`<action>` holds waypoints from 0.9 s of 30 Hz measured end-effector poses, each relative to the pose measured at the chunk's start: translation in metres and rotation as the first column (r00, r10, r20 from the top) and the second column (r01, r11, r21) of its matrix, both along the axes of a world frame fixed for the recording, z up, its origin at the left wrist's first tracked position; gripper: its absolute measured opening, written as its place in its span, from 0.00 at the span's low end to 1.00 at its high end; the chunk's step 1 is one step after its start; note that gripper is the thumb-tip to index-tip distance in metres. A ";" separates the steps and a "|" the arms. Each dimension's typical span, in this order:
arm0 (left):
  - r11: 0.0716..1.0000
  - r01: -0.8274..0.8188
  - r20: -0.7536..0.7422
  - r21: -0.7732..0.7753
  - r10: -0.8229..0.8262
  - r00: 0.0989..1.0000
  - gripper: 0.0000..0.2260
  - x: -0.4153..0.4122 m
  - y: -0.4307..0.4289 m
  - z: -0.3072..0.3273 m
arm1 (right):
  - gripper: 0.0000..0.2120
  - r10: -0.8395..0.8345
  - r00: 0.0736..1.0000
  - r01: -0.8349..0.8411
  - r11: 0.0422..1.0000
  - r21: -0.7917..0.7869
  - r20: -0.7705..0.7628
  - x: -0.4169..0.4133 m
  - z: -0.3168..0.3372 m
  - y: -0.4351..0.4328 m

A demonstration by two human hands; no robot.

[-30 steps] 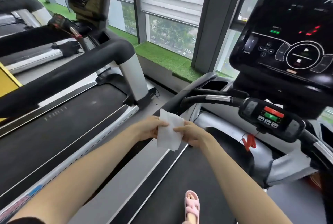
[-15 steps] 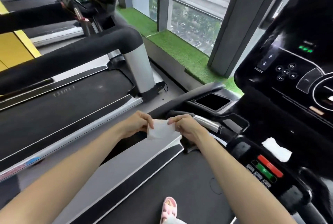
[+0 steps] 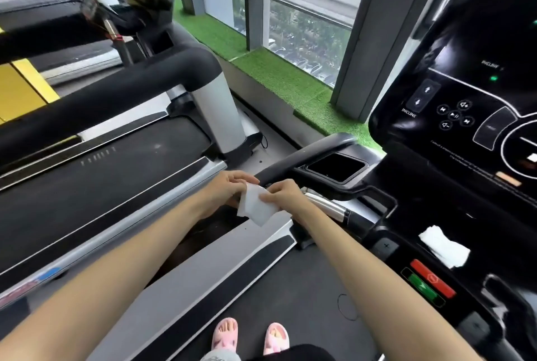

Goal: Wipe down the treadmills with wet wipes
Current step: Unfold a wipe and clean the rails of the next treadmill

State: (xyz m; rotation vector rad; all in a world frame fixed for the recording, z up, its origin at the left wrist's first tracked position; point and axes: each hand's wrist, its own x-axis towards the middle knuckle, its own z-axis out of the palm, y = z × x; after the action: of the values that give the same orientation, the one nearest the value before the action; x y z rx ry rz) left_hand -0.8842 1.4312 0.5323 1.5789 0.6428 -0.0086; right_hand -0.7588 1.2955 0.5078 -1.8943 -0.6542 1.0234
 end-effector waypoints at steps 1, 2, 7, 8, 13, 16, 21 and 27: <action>0.998 -0.038 -0.002 -0.042 0.038 0.999 0.10 0.002 -0.002 0.001 | 0.05 -0.059 0.998 0.059 0.998 -0.010 0.036 0.001 0.002 0.001; 0.996 -0.053 -0.013 -0.066 0.052 0.999 0.10 0.005 -0.004 0.002 | 0.06 -0.118 0.992 0.119 0.993 -0.015 0.050 0.001 0.003 0.002; 0.938 0.147 -0.057 0.314 -0.136 0.989 0.13 0.011 -0.012 -0.001 | 0.10 -0.252 0.967 0.251 0.968 -0.018 -0.047 -0.003 0.008 0.000; 0.893 0.166 -0.047 0.418 -0.161 0.986 0.14 0.013 -0.012 -0.002 | 0.09 -0.260 0.965 0.259 0.966 -0.022 -0.046 -0.005 0.009 0.001; 0.778 0.215 -0.003 0.591 -0.265 0.964 0.18 0.018 -0.006 -0.003 | 0.07 -0.329 0.943 0.330 0.944 0.011 -0.057 -0.012 0.009 0.015; 0.757 0.193 0.046 0.625 -0.282 0.958 0.16 0.017 0.001 -0.012 | 0.09 -0.402 0.909 0.406 0.913 0.025 -0.109 -0.016 0.008 0.023; 0.758 0.049 0.220 0.650 -0.249 0.943 0.06 0.010 0.003 -0.027 | 0.12 -0.522 0.758 0.567 0.823 0.001 -0.392 -0.025 -0.001 0.037; 0.543 0.230 0.120 0.808 -0.533 0.838 0.19 0.006 0.011 -0.049 | 0.09 -0.539 0.578 0.687 0.727 0.009 -0.613 -0.035 -0.014 0.034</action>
State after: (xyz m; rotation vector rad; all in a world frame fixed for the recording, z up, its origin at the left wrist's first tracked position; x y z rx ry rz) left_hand -0.8785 1.4426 0.4828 2.4752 -0.0699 0.2520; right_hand -0.7934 1.3291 0.4941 -1.3025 0.2505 0.9064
